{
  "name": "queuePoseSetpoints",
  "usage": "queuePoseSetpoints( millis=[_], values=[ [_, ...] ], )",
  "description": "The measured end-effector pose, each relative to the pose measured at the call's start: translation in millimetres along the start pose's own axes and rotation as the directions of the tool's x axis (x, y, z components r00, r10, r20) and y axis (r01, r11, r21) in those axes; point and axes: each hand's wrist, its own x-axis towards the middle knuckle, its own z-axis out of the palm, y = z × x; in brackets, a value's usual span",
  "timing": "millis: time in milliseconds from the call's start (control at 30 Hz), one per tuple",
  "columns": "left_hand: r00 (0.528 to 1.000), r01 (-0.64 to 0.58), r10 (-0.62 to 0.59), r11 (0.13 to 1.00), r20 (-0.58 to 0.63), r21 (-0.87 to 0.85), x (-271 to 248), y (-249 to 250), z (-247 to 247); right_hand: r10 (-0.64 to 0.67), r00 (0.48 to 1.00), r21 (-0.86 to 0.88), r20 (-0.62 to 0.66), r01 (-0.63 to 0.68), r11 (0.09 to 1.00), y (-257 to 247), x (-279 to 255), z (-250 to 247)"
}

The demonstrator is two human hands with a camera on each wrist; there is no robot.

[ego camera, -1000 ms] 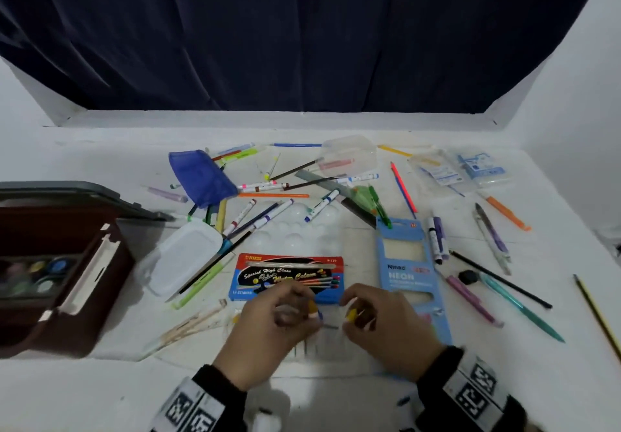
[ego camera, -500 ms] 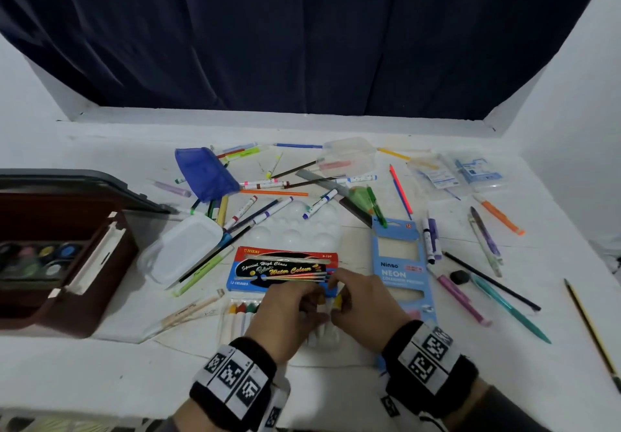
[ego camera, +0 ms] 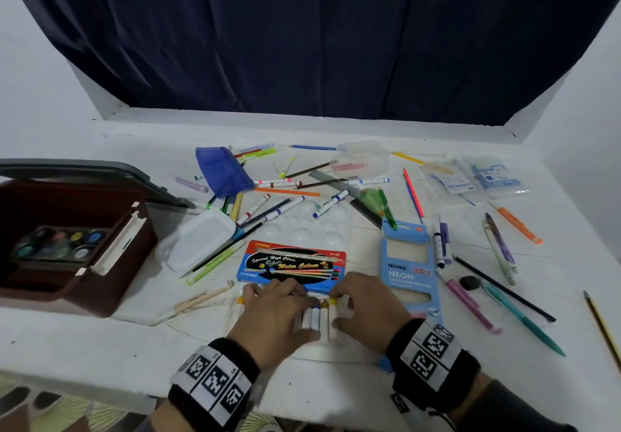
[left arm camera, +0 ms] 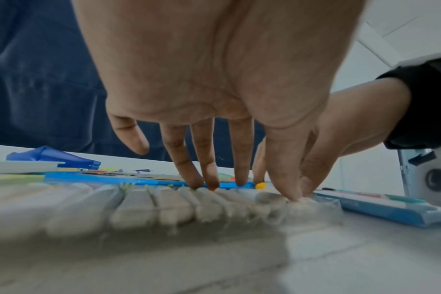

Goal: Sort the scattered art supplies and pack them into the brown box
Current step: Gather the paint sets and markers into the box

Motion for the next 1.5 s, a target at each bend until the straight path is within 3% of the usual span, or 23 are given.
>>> queuePoseSetpoints(
  millis=[200, 333, 467, 600, 700, 767, 933, 1100, 1200, 1333, 1500],
  values=[
    [0.999, -0.008, 0.010, 0.999, -0.034, 0.050, 4, 1, 6, -0.032, 0.999, -0.046, 0.021, 0.033, 0.998, 1, -2, 5],
    [0.999, -0.006, 0.007, 1.000, -0.049, 0.024, 5, 1, 5, -0.102, 0.993, -0.206, 0.059, 0.112, 0.972, -5, -4, 2],
    [0.998, 0.007, -0.006, 1.000, -0.065, 0.009, 2, 0, 11, -0.102, 0.994, -0.165, 0.031, 0.105, 0.981, -5, -5, 0],
    [0.993, -0.013, -0.009, 0.982, -0.116, -0.190, -5, -11, 16, -0.093, 0.996, -0.088, 0.017, 0.094, 0.992, -2, -6, 2],
    [0.990, -0.062, 0.000, 0.903, -0.143, -0.426, -8, -26, 10, -0.101, 0.994, -0.080, 0.033, 0.103, 0.991, -1, -5, 2],
    [0.989, -0.072, 0.003, 0.880, -0.147, -0.470, -9, -39, 2, -0.100, 0.994, -0.082, 0.051, 0.104, 0.991, -1, -5, 1],
    [0.991, -0.070, 0.016, 0.911, -0.134, -0.406, 9, -72, -22, -0.157, 0.985, -0.056, 0.069, 0.161, 0.985, -9, -7, -1],
    [0.982, -0.186, 0.190, 0.972, 0.014, -0.146, 53, -92, -37, -0.224, 0.964, -0.093, 0.143, 0.238, 0.967, -29, 6, 2],
    [0.959, -0.250, 0.257, 0.966, 0.119, -0.067, 79, -95, -39, -0.238, 0.944, -0.161, 0.228, 0.278, 0.947, -41, 16, 7],
    [0.911, -0.329, 0.301, 0.943, 0.281, 0.057, 99, -92, -41, -0.259, 0.933, -0.293, 0.250, 0.328, 0.898, -54, 23, 12],
    [0.887, -0.398, 0.342, 0.906, 0.310, 0.141, 108, -82, -44, -0.255, 0.928, -0.435, 0.271, 0.354, 0.828, -65, 33, 21]
  ],
)
